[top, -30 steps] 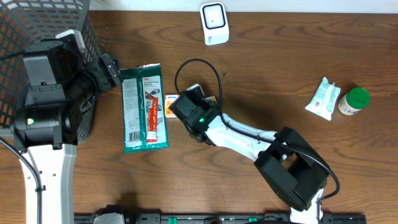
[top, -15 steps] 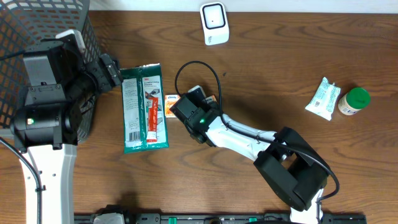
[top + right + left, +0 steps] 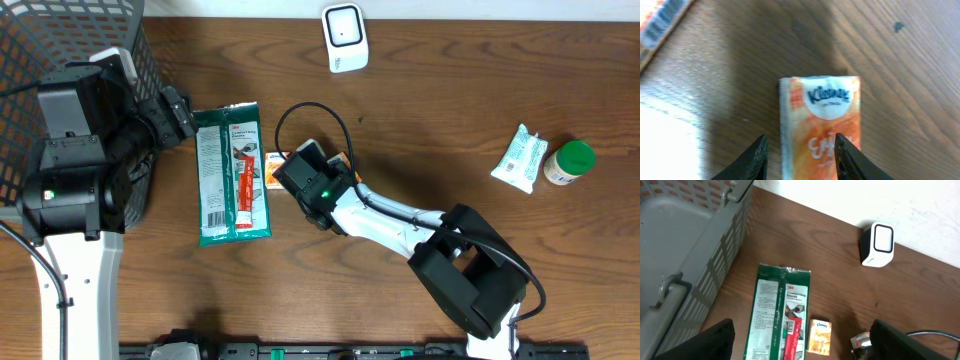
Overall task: Scan the item barcode
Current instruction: 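Lower the right gripper and grasp the right Kleenex pack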
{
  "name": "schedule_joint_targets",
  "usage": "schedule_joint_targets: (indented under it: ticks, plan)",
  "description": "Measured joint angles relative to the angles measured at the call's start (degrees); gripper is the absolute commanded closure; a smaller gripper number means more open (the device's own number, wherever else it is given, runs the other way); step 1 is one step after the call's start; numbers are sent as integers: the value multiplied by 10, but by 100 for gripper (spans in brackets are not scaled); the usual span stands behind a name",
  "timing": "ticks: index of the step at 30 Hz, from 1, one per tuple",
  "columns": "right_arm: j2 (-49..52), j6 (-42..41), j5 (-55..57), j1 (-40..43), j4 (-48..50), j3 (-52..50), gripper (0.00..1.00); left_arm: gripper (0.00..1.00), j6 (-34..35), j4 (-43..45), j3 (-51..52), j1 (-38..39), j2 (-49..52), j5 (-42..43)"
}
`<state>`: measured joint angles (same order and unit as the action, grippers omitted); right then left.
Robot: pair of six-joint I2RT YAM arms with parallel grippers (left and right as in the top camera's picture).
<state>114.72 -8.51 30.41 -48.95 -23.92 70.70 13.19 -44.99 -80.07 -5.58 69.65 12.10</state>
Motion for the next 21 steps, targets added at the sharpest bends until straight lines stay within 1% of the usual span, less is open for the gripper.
schedule_joint_targets:
  ticks: [13, 16, 18, 21]
  plan:
    - [2, 0, -11, 7, 13, -10, 65, 13, 0, 0, 0, 0, 0, 0]
    - [8, 2, -6, 8, 16, -11, 70, 13, 0, 0, 0, 0, 0, 0]
    - [12, 3, 2, 8, 17, -10, 80, 13, 0, 0, 0, 0, 0, 0]
    - [12, 6, 11, 8, 18, -10, 89, 13, 0, 0, 0, 0, 0, 0]
